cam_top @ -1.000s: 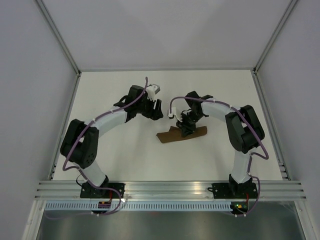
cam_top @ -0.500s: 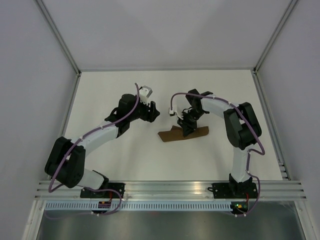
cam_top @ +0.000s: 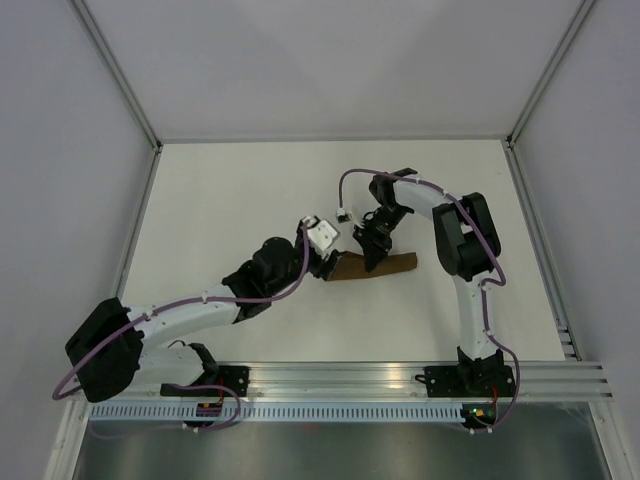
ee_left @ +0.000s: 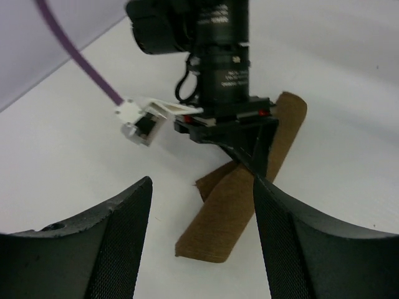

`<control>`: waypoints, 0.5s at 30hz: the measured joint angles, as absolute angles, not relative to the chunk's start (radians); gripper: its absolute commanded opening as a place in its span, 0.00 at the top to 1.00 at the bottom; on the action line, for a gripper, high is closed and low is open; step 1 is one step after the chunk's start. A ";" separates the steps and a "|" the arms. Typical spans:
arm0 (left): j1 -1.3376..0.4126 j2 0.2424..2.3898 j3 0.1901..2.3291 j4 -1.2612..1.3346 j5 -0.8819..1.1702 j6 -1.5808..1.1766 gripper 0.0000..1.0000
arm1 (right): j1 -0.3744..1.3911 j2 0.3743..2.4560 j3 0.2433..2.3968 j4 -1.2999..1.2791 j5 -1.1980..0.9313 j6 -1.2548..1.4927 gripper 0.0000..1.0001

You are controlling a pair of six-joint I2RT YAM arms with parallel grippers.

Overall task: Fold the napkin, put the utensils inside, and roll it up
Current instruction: Roll the napkin with the utensil

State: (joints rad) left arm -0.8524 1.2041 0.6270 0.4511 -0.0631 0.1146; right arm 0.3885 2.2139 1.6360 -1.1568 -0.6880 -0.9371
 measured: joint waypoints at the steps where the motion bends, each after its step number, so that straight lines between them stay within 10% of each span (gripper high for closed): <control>1: -0.888 1.225 0.627 0.450 -0.081 0.141 0.29 | 0.388 2.223 1.649 -1.170 -0.690 -0.937 0.77; 15: -1.072 1.634 0.814 0.331 -0.182 0.419 0.27 | 0.371 2.318 1.761 -1.291 -0.730 -0.938 0.72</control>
State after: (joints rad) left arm -1.0718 1.6341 0.8143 0.3309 -0.1818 0.4187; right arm 0.3710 2.3177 1.7615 -1.2907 -0.7300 -0.9382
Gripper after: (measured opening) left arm 0.730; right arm 0.319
